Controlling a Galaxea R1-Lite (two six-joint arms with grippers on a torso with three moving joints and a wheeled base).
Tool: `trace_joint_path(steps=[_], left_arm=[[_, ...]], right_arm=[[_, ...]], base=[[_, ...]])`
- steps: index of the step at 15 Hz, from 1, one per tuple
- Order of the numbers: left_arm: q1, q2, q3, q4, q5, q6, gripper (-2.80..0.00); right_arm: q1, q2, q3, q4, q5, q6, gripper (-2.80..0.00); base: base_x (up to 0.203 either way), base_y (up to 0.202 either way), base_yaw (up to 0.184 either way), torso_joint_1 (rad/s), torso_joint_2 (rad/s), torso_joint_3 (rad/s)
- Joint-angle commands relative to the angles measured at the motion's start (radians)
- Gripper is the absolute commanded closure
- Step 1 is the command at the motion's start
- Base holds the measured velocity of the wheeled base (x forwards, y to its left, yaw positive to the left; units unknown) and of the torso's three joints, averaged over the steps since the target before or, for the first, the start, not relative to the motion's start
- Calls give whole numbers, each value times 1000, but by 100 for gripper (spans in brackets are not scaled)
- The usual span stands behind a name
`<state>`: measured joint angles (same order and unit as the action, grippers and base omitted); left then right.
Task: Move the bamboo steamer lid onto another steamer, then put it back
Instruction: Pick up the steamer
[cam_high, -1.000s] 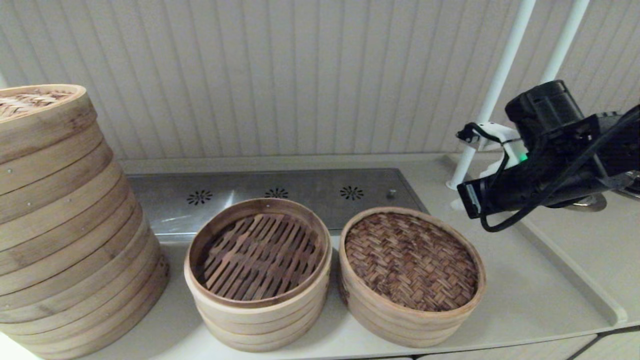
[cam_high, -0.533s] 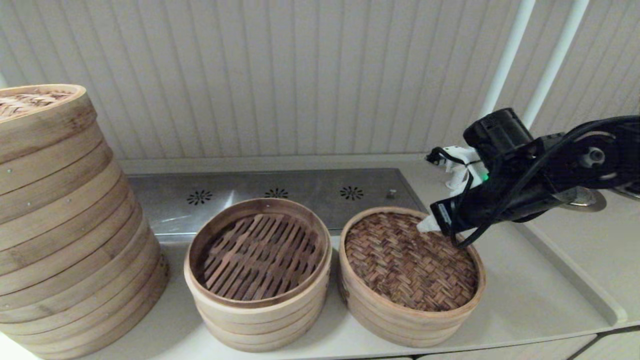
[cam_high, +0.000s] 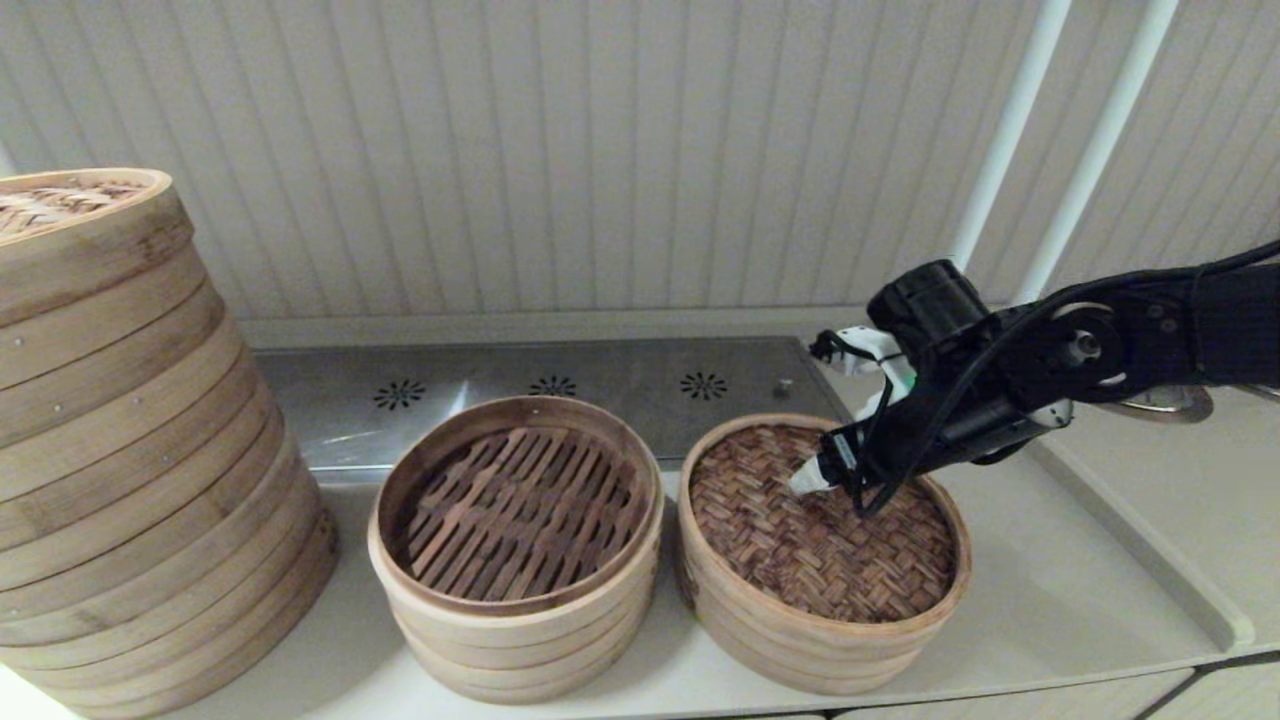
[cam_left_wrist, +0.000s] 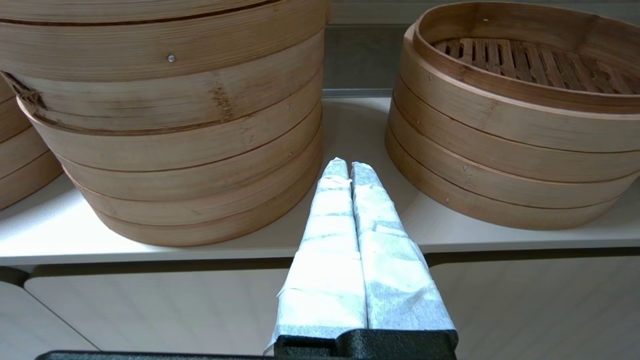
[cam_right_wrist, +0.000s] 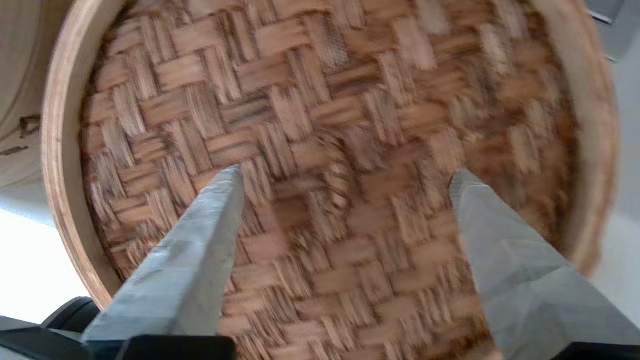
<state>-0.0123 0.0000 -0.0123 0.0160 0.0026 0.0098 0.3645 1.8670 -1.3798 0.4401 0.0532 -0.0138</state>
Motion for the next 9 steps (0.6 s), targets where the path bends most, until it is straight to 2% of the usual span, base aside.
trace_joint_path(steps=[1, 9], left_arm=[[0, 2, 0, 1, 1, -1, 0], [0, 2, 0, -1, 1, -1, 0]], right_arm=[[5, 11, 4, -15, 0, 1, -280], [5, 55, 2, -37, 2, 12, -280]], base=[[0, 0, 0, 0, 0, 0], [0, 0, 0, 0, 0, 0]])
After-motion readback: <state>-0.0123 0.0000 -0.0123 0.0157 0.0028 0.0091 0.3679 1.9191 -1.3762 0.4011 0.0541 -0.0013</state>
